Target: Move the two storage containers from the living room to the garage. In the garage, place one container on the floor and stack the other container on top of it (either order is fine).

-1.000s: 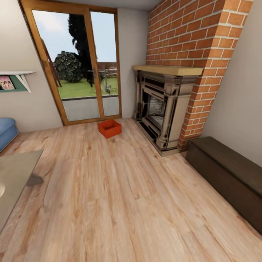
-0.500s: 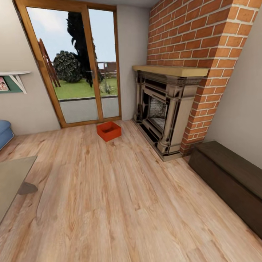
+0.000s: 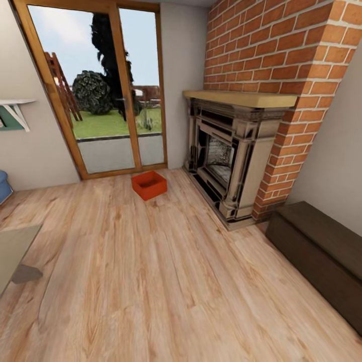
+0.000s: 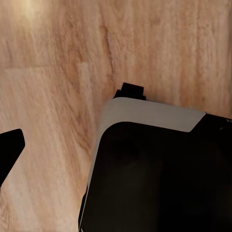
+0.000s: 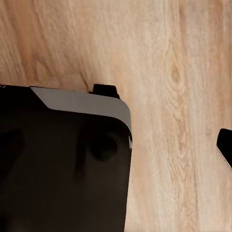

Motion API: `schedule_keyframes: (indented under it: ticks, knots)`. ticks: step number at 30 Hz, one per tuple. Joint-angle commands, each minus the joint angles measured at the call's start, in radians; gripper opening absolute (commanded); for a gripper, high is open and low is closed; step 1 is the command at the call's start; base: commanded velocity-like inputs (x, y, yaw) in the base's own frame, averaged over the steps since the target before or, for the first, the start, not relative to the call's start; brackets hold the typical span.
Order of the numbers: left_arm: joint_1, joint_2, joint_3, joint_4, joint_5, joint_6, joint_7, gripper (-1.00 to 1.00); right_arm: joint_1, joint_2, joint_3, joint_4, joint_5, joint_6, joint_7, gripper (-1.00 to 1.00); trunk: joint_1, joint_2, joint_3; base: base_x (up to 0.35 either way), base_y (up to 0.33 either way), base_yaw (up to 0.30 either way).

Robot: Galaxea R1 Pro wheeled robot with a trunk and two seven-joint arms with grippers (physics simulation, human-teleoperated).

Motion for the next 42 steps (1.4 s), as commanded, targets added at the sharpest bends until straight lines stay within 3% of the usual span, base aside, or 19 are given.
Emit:
schedule_keyframes:
  ticks: [1,30,42]
  knots:
    - [-0.001,0.0,-0.008,0.001,0.009,-0.003,0.003,1.0,0.0,0.0,0.008,0.0,-0.01,-0.003,-0.003,1.0,0.001,0.0,-0.001,0.324,0.0,0.0]
    - [0.0,0.0,-0.008,0.001,0.009,-0.004,0.003,1.0,0.0,0.003,0.009,0.0,-0.02,-0.002,-0.003,1.0,0.001,0.0,-0.001,0.324,0.0,0.0]
    - [-0.001,0.0,-0.008,0.001,0.009,-0.004,0.003,1.0,0.0,0.003,0.008,0.0,-0.012,-0.002,-0.003,1.0,0.001,0.0,-0.001,0.324,0.0,0.183]
